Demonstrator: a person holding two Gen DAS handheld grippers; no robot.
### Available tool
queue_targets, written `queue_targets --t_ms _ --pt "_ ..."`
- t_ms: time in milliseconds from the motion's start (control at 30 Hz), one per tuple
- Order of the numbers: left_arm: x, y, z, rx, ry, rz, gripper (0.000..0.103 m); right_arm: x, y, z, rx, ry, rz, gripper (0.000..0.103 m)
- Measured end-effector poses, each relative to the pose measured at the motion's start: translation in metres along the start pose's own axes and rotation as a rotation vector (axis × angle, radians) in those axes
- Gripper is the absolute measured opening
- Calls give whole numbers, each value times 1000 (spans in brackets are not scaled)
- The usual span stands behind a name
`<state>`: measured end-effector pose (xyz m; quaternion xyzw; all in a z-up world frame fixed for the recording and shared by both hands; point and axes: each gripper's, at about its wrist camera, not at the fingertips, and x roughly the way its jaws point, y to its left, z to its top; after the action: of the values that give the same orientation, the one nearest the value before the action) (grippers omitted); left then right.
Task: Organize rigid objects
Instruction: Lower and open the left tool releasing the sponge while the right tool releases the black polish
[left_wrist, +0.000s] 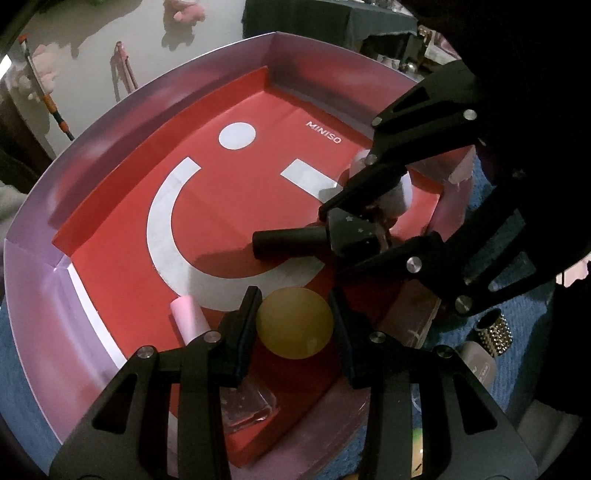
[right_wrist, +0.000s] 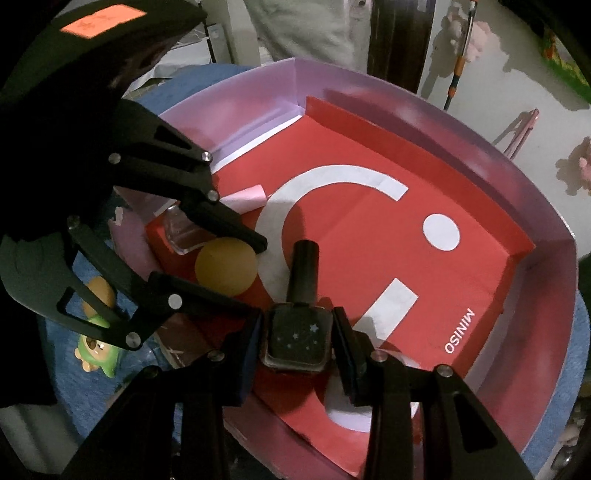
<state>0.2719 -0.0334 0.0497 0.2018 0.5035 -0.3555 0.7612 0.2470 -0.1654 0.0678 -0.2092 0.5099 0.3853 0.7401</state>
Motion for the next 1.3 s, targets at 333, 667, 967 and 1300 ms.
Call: queue_targets --t_ms 333,667,967,1300 --pt "-1 -4 0 35 9 -1 36 7 -3 6 8 26 18 39" --pt "3 -8 4 36 6 3 36 7 -4 4 9 23 21 40" --pt "2 -4 6 29 -2 6 60 5 -4 4 10 22 24 41" --pt "-2 10 8 -21 -21 -5 60 -2 -3 1 25 9 21 50"
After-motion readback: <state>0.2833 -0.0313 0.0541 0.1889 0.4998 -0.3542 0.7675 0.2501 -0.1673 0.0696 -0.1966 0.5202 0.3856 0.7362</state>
